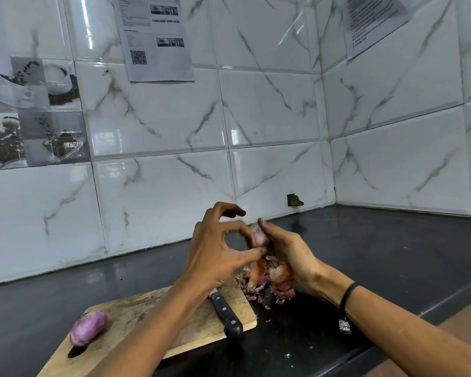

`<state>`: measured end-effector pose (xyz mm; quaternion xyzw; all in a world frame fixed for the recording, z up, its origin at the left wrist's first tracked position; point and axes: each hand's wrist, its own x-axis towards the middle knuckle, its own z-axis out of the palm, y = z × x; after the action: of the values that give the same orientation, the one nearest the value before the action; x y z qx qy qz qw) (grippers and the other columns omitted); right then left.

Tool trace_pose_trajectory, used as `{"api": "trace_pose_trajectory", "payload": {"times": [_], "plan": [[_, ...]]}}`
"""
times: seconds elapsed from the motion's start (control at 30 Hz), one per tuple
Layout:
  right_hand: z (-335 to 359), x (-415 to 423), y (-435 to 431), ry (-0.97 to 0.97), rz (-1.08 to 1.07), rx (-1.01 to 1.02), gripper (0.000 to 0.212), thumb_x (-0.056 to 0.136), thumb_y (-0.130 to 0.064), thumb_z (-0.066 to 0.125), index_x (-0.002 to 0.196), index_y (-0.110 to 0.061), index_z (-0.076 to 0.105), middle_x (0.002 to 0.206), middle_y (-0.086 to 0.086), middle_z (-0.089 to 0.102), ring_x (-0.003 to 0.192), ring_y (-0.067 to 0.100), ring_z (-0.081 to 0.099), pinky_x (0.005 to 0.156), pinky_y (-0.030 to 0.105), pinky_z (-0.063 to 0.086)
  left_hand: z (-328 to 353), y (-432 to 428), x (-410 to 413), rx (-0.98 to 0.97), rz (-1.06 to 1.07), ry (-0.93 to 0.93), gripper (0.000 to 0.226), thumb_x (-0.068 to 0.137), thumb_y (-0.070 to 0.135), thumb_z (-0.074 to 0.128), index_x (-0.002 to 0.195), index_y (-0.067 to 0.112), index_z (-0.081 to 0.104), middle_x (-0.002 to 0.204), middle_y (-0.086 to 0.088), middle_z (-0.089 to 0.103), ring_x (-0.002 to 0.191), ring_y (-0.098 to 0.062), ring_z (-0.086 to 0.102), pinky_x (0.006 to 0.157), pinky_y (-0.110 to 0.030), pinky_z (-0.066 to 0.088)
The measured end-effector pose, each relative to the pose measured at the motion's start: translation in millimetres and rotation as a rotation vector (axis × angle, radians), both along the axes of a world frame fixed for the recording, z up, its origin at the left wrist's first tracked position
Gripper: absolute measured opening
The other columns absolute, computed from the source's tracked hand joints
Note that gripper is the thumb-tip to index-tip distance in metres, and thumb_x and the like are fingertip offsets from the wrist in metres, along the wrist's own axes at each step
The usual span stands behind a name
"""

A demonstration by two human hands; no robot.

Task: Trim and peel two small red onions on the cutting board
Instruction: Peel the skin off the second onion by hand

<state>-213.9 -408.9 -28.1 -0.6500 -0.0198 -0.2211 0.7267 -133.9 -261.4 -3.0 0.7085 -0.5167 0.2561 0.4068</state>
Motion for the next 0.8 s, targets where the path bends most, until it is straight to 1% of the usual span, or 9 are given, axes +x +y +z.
{"api": "trace_pose_trajectory", "payload": {"times": [0.03,0.13,0.17,0.27,0.3,0.47,0.6,0.7,0.8], "plan": [[0.9,-1.0,-0.3,-0.013,-0.031,-0.015,0.06,0.092,-0.057,0.055,0.125,-0.006,0.061,0.124,0.027,0.064,0.101,0.028,0.059,0.095,0.05,0.052,-0.9,-0.2,-1.4,-0.009,0.005,0.007,0.021,0.061,0.046,0.083,0.067,0.042,0.063,0.117,0.028,0.05,0.119,-0.005,0.049,0.1,-0.042,0.044],[3.7,-3.2,-2.3,-0.061,-0.056,0.014,0.066,0.093,-0.054,0.056,0.122,0.005,0.059,0.102,0.025,0.061,0.076,0.023,0.05,0.059,0.028,0.046,-1.3,0.2,-1.1,-0.066,0.004,0.067,0.021,0.06,0.047,0.082,0.065,0.037,0.065,0.113,0.026,0.053,0.117,-0.001,0.05,0.1,-0.037,0.044],[3.7,-4.0,-2.8,-0.068,-0.05,0.016,0.065,0.095,-0.052,0.054,0.123,0.006,0.058,0.101,0.025,0.06,0.075,0.023,0.049,0.059,0.027,0.044,-1.0,0.3,-0.5,-0.07,-0.003,0.079,0.023,0.062,0.045,0.087,0.066,0.035,0.066,0.112,0.025,0.053,0.117,0.0,0.049,0.1,-0.035,0.043],[-0.2,-2.0,-3.5,-0.058,-0.043,-0.027,0.062,0.092,-0.051,0.051,0.126,-0.002,0.063,0.116,0.024,0.07,0.095,0.027,0.054,0.083,0.039,0.041,-0.8,-0.5,0.6,-0.05,-0.011,0.036,0.032,0.061,0.047,0.091,0.073,0.034,0.065,0.11,0.023,0.054,0.115,-0.002,0.051,0.1,-0.035,0.043],[-1.0,-1.5,-3.2,-0.058,-0.037,-0.027,0.061,0.092,-0.051,0.05,0.127,-0.003,0.063,0.118,0.02,0.071,0.099,0.027,0.053,0.084,0.041,0.04,-0.5,-0.9,0.8,-0.051,-0.013,0.023,0.035,0.06,0.051,0.09,0.076,0.036,0.063,0.108,0.023,0.055,0.113,-0.003,0.052,0.099,-0.036,0.044],[0.6,-5.2,-4.6,-0.121,-0.033,-0.05,0.05,0.093,-0.042,0.051,0.126,-0.007,0.062,0.109,0.018,0.072,0.08,0.028,0.048,0.054,0.026,0.036,3.7,0.2,-0.5,-0.103,-0.018,0.029,0.051,0.056,0.063,0.083,0.095,0.037,0.062,0.105,0.023,0.055,0.105,-0.002,0.054,0.095,-0.04,0.047],[1.8,-6.3,-3.2,-0.14,-0.02,-0.129,0.046,0.088,-0.048,0.047,0.116,-0.018,0.068,0.119,0.023,0.066,0.086,0.025,0.057,0.063,0.033,0.039,4.9,2.8,-2.1,-0.136,-0.046,0.061,0.05,0.057,0.063,0.081,0.1,0.039,0.07,0.103,0.023,0.058,0.1,-0.001,0.055,0.091,-0.04,0.049],[4.4,-8.0,-2.3,-0.11,-0.014,-0.209,0.049,0.091,-0.053,0.045,0.113,-0.015,0.065,0.117,0.016,0.069,0.093,0.019,0.064,0.084,0.042,0.044,5.0,5.1,-3.2,-0.153,-0.046,0.044,0.048,0.055,0.069,0.076,0.096,0.043,0.073,0.096,0.021,0.061,0.094,-0.001,0.054,0.087,-0.04,0.049],[7.0,-10.4,-1.3,-0.137,-0.004,-0.185,0.046,0.089,-0.049,0.053,0.113,-0.011,0.063,0.108,0.008,0.072,0.097,0.013,0.065,0.085,0.042,0.045,5.2,6.6,-4.1,-0.176,-0.041,0.044,0.048,0.056,0.068,0.075,0.096,0.04,0.075,0.091,0.02,0.063,0.09,0.001,0.052,0.085,-0.038,0.048]]}}
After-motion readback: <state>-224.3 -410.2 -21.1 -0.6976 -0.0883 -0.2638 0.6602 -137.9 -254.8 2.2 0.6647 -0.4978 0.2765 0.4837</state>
